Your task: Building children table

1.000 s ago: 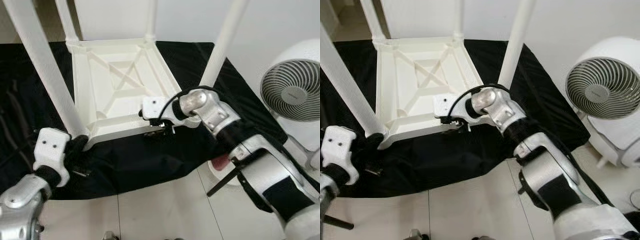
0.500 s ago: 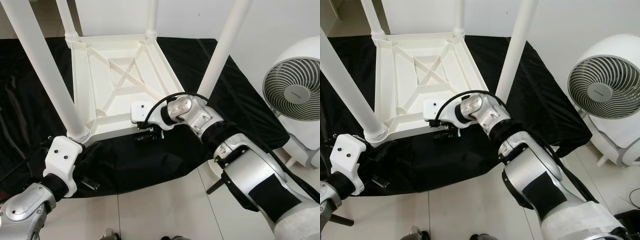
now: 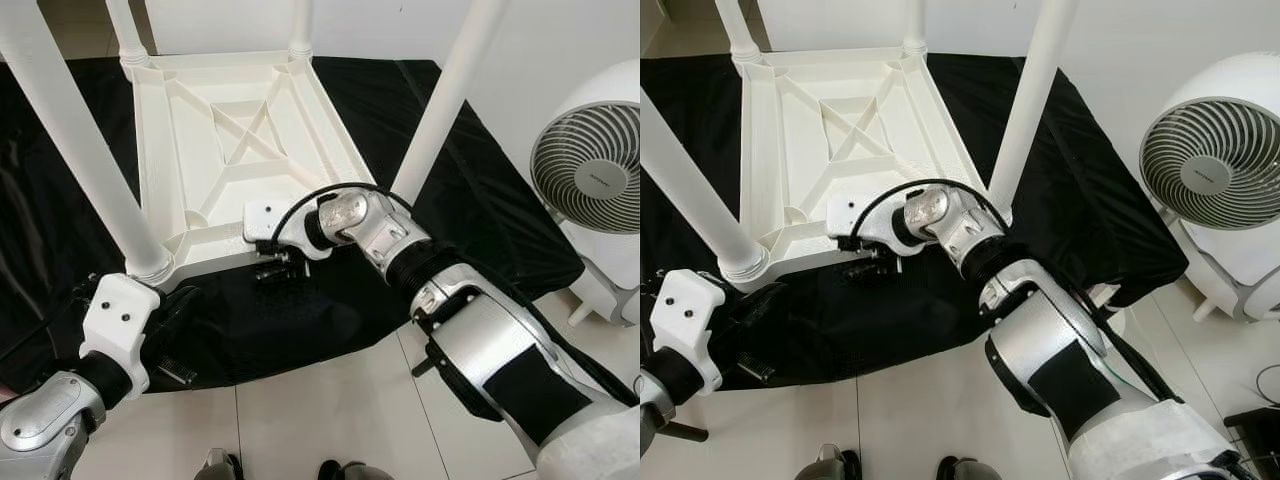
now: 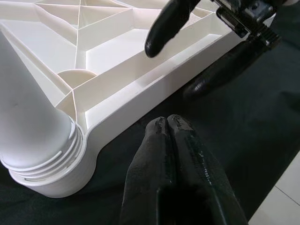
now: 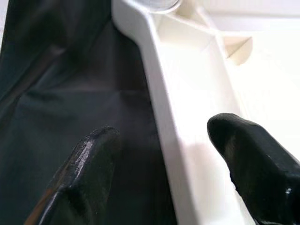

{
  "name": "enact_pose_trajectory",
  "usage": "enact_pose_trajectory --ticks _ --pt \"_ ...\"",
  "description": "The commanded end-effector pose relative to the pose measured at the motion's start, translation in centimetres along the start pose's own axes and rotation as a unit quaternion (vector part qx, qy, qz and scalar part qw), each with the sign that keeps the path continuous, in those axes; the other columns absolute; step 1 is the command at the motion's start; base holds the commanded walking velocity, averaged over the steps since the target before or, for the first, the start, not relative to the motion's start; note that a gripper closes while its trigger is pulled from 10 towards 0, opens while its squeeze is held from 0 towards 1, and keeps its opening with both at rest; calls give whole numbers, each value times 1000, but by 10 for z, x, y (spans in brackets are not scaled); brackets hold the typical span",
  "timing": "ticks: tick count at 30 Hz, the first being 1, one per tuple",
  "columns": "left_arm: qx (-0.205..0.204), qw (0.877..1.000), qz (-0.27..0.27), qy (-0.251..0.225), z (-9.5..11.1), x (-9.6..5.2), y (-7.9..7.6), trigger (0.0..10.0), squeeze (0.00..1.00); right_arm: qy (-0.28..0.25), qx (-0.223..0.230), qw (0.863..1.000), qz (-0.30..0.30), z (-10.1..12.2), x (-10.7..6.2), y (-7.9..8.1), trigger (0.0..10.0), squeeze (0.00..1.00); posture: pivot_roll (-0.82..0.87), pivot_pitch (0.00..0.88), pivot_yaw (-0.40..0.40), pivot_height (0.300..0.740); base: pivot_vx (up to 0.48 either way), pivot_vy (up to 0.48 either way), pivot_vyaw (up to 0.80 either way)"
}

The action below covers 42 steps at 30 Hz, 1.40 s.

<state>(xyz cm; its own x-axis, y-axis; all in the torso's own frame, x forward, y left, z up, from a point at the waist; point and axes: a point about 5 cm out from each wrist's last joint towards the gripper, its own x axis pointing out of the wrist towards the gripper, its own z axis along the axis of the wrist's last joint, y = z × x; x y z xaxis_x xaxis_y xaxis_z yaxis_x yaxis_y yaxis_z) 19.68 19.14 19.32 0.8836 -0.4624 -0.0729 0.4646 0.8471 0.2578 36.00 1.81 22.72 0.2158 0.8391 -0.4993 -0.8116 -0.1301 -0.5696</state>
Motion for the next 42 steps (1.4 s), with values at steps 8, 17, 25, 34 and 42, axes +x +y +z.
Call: enact_pose_trajectory --ticks 8,17,25,34,42 --pt "1 997 71 17 -8 2 20 10000 0 -13 34 999 -32 -8 -2 2 10000 0 68 170 -52 740 0 0 0" --pt "14 997 80 19 -7 15 40 10000 0 -23 43 997 -63 -9 -12 -4 10000 0 60 149 14 740 0 0 0" --pt "24 994 108 19 -6 18 60 10000 0 -82 130 969 -191 -15 -36 -20 10000 0 38 171 22 740 0 0 0" --pt "23 995 98 17 -9 24 57 10000 0 -96 137 966 -198 -14 -39 -12 10000 0 42 156 27 740 0 0 0" --pt "20 995 98 17 -11 24 56 10000 0 -114 151 959 -211 -8 -44 -7 10000 0 39 160 31 740 0 0 0"
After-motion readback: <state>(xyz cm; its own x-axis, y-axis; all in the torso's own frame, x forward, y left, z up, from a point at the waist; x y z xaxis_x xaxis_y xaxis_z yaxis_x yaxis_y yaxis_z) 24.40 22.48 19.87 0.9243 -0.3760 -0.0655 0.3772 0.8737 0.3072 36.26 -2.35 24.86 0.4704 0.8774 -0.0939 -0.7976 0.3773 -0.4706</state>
